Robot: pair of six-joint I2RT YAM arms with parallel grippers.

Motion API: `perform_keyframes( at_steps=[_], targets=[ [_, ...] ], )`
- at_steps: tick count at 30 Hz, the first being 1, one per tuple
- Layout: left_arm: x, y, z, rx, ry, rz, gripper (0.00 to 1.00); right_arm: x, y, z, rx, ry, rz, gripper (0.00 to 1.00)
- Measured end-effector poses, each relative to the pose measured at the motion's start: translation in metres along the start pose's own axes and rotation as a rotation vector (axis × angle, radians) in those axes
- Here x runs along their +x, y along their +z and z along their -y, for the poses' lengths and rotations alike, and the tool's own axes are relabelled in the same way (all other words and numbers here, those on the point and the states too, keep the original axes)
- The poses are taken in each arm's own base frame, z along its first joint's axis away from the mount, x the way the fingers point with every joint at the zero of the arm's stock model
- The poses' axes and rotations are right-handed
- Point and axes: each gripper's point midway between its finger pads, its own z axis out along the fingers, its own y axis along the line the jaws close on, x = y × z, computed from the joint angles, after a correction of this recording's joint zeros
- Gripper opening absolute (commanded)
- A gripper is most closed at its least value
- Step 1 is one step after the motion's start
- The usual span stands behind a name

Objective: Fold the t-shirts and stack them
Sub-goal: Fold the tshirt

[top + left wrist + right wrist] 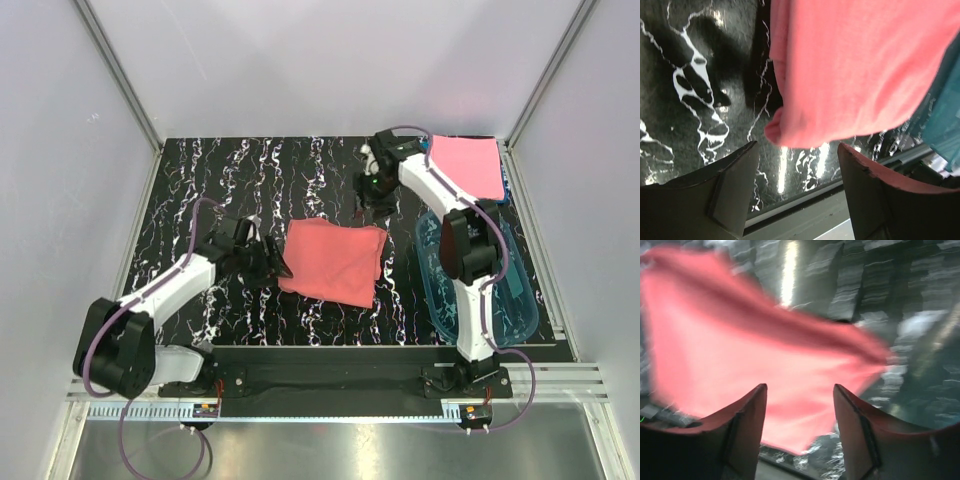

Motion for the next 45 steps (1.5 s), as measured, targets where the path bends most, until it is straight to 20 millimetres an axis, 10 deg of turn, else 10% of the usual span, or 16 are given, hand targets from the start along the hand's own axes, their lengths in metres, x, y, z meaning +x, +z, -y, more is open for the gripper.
perform_keyframes(
  at_steps=[8, 24, 31, 37, 42, 45],
  targets=[
    [0.017, 0.002, -0.014, 0.027, 0.018, 0.002, 0.66, 0.067, 0.010, -0.111, -0.320, -0.027, -0.112, 0.22],
    [0.009, 0.029, -0.013, 0.086, 0.055, 0.019, 0.44, 0.114, 0.043, -0.070, -0.289, 0.093, -0.237, 0.13],
    [0.012, 0.045, -0.020, 0.051, 0.021, -0.044, 0.00, 0.104, 0.046, -0.056, -0.279, 0.106, -0.208, 0.13],
    [-0.011, 0.052, -0.023, -0.076, 0.008, -0.067, 0.00, 0.103, 0.059, -0.042, -0.224, 0.076, -0.215, 0.13],
    [-0.019, 0.048, -0.030, -0.172, 0.023, -0.067, 0.37, 0.099, 0.058, -0.035, -0.186, 0.030, -0.202, 0.15],
    [-0.012, 0.033, -0.038, -0.212, 0.028, -0.059, 0.38, 0.097, 0.055, -0.031, -0.161, 0.009, -0.199, 0.20]
  ],
)
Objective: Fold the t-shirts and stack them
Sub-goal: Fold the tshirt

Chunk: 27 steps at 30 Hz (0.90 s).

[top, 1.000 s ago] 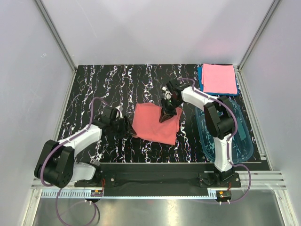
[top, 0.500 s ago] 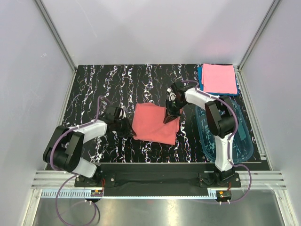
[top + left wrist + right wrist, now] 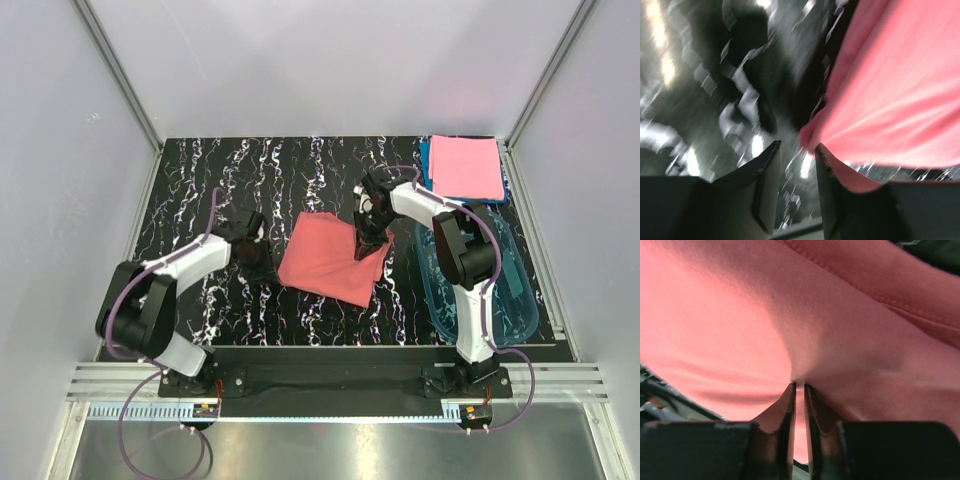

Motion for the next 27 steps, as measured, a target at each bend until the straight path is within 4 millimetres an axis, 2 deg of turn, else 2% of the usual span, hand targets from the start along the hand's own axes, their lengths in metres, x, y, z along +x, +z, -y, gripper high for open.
perform_keyframes(
  at_steps=[5, 7, 10, 13, 15, 17, 19, 21, 24, 27],
  targets=[
    [0.000, -0.039, -0.006, -0.037, 0.038, 0.065, 0.39, -0.011, -0.015, 0.005, 0.068, -0.029, 0.026, 0.22],
    [-0.008, -0.052, 0.004, -0.001, 0.061, 0.099, 0.38, -0.018, -0.025, -0.001, 0.064, -0.037, 0.047, 0.22],
    [-0.022, -0.059, 0.035, 0.122, 0.083, 0.123, 0.27, -0.020, -0.041, -0.020, 0.000, -0.036, 0.075, 0.21],
    [-0.033, -0.047, 0.065, 0.246, 0.079, 0.101, 0.22, -0.012, -0.050, -0.046, -0.115, -0.019, 0.083, 0.20],
    [-0.033, -0.030, 0.070, 0.270, 0.054, 0.062, 0.18, 0.001, -0.049, -0.058, -0.187, -0.010, 0.068, 0.18],
    [-0.029, -0.010, 0.067, 0.255, 0.023, 0.012, 0.16, 0.024, -0.038, -0.060, -0.221, 0.014, 0.013, 0.17],
    [-0.023, 0.009, 0.059, 0.225, -0.008, -0.034, 0.13, 0.049, -0.024, -0.051, -0.227, 0.035, -0.045, 0.16],
    [-0.013, 0.024, 0.049, 0.191, -0.034, -0.075, 0.12, 0.079, -0.008, -0.034, -0.198, 0.074, -0.118, 0.15],
    [-0.005, 0.029, 0.043, 0.182, -0.053, -0.102, 0.12, 0.117, 0.004, -0.012, -0.161, 0.131, -0.207, 0.15],
    [-0.003, 0.028, 0.043, 0.184, -0.045, -0.097, 0.12, 0.117, -0.001, -0.007, -0.148, 0.124, -0.183, 0.15]
  ],
)
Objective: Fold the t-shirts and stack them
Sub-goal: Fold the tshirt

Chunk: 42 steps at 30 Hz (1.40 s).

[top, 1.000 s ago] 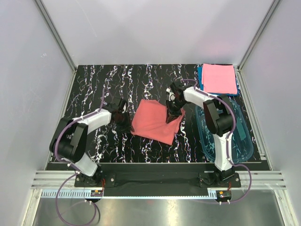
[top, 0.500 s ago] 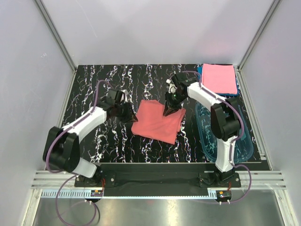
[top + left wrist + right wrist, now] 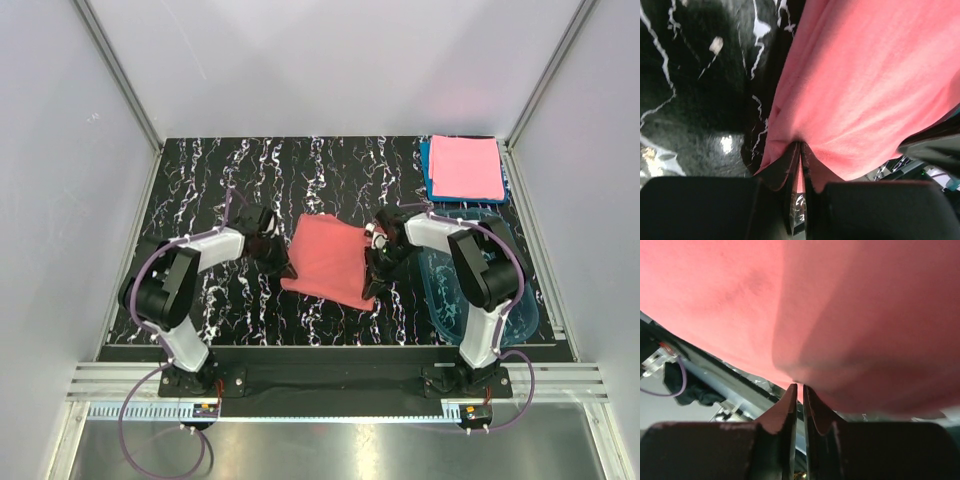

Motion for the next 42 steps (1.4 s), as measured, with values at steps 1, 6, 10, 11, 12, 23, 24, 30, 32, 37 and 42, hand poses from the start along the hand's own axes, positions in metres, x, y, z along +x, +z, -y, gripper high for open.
perform_keyframes(
  at_steps=[1, 6, 10, 11, 12, 23, 24, 30, 32, 37, 42],
  targets=[
    [0.001, -0.001, -0.001, -0.003, 0.006, 0.002, 0.13, -0.004, -0.004, 0.001, 0.011, -0.010, 0.020, 0.15],
    [0.013, -0.017, -0.005, -0.042, 0.041, 0.001, 0.26, -0.034, -0.028, -0.004, 0.069, -0.066, 0.106, 0.16],
    [0.003, -0.046, 0.014, -0.041, 0.086, 0.048, 0.34, -0.076, -0.061, -0.023, 0.073, -0.124, 0.227, 0.17],
    [-0.006, -0.052, 0.024, -0.029, 0.098, 0.068, 0.33, -0.089, -0.070, -0.027, 0.068, -0.133, 0.262, 0.17],
    [-0.017, -0.057, 0.036, -0.012, 0.115, 0.094, 0.33, -0.100, -0.079, -0.029, 0.066, -0.136, 0.291, 0.17],
    [-0.125, 0.005, 0.078, 0.039, 0.138, 0.162, 0.28, -0.153, -0.056, 0.022, 0.112, -0.020, 0.272, 0.17],
    [-0.128, 0.021, 0.068, 0.021, 0.122, 0.143, 0.27, -0.155, -0.051, 0.028, 0.111, -0.001, 0.258, 0.17],
    [-0.152, 0.037, 0.061, 0.046, 0.072, 0.141, 0.27, -0.188, -0.061, 0.029, 0.127, -0.006, 0.305, 0.22],
    [-0.153, 0.037, 0.058, 0.042, 0.067, 0.142, 0.27, -0.199, -0.065, 0.028, 0.137, -0.017, 0.323, 0.28],
    [-0.148, 0.033, 0.054, 0.034, 0.086, 0.151, 0.30, -0.214, -0.085, 0.023, 0.184, -0.041, 0.378, 0.53],
    [-0.121, 0.001, 0.044, -0.010, 0.101, 0.146, 0.32, -0.204, -0.108, 0.020, 0.235, -0.047, 0.398, 0.83]
  ],
)
